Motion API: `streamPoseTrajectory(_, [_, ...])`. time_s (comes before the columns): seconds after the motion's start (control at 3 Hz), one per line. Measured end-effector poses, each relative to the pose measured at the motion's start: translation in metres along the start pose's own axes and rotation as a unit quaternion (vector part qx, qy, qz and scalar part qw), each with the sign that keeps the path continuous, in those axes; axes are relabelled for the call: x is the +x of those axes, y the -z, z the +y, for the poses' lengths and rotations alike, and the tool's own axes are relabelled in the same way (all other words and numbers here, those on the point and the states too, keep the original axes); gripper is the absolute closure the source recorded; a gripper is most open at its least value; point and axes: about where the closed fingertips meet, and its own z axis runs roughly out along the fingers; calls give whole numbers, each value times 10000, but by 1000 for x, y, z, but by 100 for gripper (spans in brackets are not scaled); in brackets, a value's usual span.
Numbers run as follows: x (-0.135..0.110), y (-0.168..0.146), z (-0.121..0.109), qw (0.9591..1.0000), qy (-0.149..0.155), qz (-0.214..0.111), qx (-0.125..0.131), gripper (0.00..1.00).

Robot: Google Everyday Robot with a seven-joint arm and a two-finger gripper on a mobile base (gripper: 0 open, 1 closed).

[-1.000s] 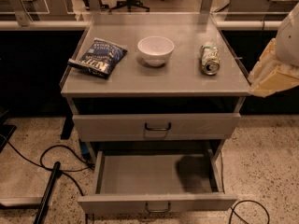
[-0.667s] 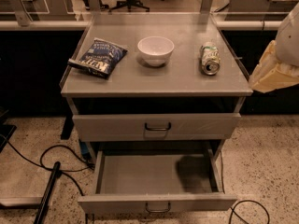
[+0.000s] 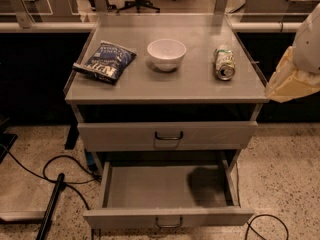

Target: Close middle drawer

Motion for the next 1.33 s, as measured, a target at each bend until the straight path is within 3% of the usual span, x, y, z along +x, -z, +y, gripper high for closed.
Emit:
streamPoseTrajectory(0.33, [-3,-10,24,9997,-227,-12,91,100])
streamPoseTrajectory(0.67, [3,-62,66,9985,-487,156,-204,100])
streamPoseTrajectory(1.0, [15,-135,116,9929,-676,442,-875,100])
streamPoseTrajectory(1.33, [25,-152,135,9898,-699,588,-1093,100])
